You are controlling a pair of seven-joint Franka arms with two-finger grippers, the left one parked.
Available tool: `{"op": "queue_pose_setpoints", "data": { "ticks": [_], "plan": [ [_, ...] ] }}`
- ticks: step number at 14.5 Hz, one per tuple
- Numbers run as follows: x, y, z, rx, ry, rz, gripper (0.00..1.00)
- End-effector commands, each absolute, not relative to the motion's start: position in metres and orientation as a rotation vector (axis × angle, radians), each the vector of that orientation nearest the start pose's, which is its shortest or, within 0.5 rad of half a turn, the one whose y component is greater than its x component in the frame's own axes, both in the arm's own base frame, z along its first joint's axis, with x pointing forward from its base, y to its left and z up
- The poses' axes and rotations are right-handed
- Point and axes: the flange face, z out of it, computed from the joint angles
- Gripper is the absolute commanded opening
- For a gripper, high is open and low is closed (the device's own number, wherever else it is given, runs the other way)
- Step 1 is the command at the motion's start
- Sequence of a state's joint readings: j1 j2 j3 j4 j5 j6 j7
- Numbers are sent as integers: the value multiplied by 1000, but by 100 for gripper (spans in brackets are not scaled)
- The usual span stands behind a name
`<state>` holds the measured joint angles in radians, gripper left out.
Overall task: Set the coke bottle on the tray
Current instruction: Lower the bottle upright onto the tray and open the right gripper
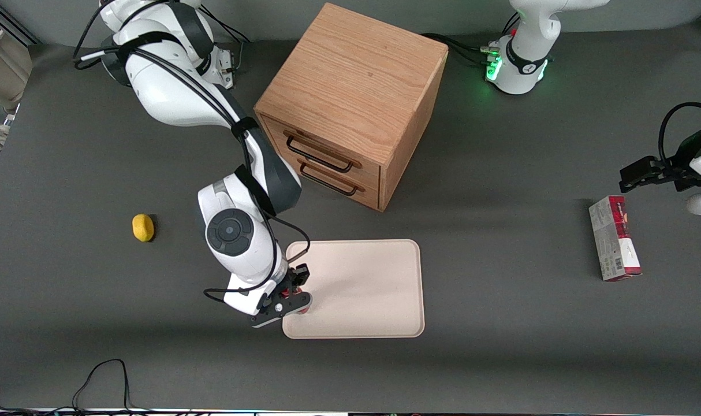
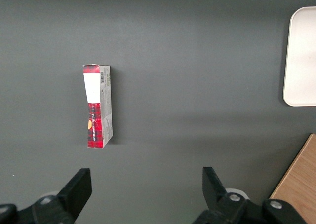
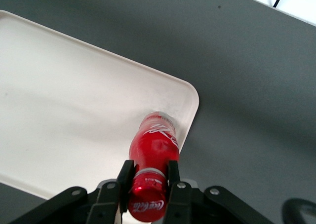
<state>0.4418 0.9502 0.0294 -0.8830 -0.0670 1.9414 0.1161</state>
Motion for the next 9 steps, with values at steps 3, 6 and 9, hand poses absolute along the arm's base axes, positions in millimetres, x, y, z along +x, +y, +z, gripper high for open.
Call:
{"op": "queue_pose_setpoints", "data": {
  "ticks": [3,6,9],
  "plan": [
    [719,351,331,-3099,-568,-219,5],
    [719,351,324,-3103,-564,-205,34],
    [718,351,326,-3101,-557,-206,100]
  ]
}}
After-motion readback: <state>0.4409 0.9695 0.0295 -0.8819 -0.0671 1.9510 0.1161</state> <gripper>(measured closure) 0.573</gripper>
